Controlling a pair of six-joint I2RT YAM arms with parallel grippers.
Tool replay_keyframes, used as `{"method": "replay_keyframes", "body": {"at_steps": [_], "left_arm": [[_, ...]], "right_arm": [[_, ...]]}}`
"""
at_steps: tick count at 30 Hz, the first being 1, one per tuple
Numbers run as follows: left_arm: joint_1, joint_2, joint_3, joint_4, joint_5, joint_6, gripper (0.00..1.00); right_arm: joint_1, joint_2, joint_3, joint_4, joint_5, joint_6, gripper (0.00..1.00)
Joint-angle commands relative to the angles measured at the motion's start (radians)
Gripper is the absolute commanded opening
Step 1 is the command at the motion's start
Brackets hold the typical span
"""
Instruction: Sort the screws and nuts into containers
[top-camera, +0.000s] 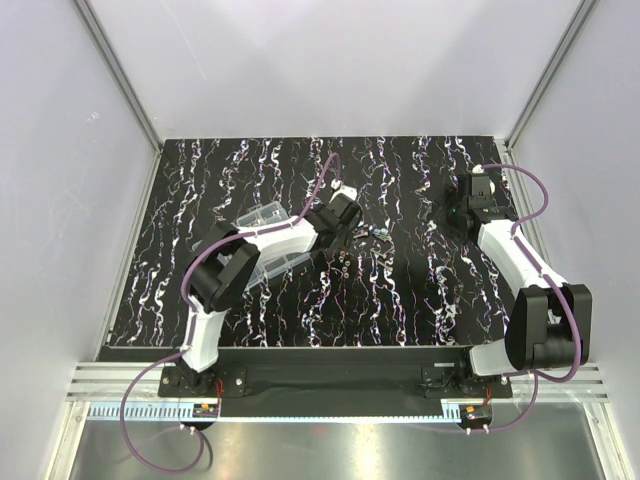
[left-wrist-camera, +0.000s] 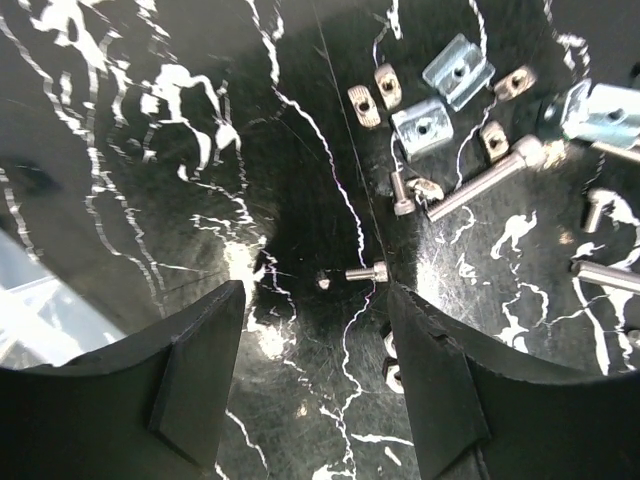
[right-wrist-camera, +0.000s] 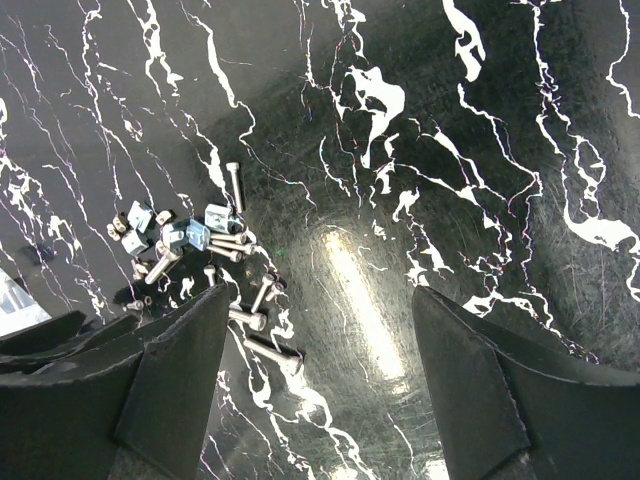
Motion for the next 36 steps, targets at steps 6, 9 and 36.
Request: {"method": "replay_keyframes", "body": {"at_steps": [6, 9, 36], "left_arm": [[-0.008, 0.047, 0.065, 0.084, 0.058, 0.062, 0.63], [-0.009, 0.076, 0.085, 0.076, 0.055, 0.070, 0.61], [-0.015, 0.042, -0.029, 0.096, 0.049, 0.019, 0.39]], "right_arm": [[0.004, -0.026, 0.028, 0.004, 0.030, -0.009, 0.82], [0.004, -0.023, 0.028, 0.002, 0.027, -0.008, 0.82], [0.004, -0.037, 0.020, -0.021, 0.039, 0.008, 0.82]]}}
